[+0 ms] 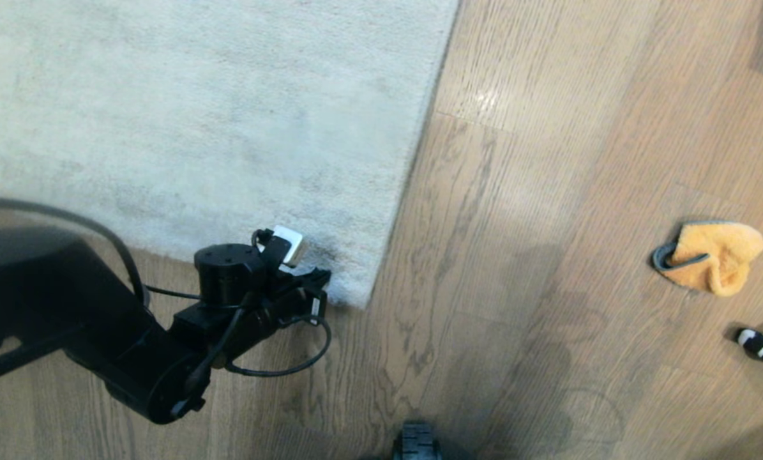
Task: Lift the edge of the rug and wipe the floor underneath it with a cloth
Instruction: Lay down the carpet
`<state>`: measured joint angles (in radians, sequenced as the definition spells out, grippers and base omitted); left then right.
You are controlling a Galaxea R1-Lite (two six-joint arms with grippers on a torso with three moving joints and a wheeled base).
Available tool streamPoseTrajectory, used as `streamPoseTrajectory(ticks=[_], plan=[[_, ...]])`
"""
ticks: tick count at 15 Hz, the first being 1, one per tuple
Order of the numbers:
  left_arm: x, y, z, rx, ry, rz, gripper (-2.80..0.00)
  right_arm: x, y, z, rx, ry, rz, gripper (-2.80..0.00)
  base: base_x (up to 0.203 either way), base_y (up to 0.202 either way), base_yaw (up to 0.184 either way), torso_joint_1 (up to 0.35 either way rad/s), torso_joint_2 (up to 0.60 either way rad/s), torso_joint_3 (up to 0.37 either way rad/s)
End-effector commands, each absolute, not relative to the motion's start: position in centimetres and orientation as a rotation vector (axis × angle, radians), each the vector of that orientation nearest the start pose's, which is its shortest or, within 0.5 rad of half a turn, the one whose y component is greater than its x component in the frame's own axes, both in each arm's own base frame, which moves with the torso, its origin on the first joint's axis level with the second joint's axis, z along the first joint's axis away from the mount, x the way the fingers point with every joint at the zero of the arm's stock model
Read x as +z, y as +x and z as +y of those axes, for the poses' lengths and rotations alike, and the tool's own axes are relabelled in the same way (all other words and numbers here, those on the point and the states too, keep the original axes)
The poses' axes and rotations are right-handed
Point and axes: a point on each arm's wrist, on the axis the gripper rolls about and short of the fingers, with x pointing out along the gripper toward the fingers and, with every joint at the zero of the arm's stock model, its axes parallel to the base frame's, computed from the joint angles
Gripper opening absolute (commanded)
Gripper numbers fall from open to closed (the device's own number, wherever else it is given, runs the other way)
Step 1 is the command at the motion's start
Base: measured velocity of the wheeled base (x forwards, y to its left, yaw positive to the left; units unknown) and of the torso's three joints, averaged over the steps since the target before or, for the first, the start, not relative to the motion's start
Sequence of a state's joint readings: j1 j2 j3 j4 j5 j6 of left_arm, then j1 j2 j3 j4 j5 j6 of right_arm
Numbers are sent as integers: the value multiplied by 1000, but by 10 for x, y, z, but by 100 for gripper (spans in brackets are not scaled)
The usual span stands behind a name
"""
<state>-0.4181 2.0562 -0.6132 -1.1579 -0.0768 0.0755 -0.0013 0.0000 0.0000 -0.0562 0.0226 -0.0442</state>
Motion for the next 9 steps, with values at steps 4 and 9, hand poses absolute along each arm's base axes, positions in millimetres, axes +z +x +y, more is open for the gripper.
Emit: streamPoseTrajectory(ticks=[4, 9], plan=[[40, 321, -159, -586, 120, 279, -280, 81, -23, 1, 20, -45, -56, -280, 0, 0, 0, 0, 0, 0], [58, 316, -152, -566, 111, 240, -280, 81, -23, 1, 20, -45, -56, -280, 0, 0, 0, 0, 0, 0]])
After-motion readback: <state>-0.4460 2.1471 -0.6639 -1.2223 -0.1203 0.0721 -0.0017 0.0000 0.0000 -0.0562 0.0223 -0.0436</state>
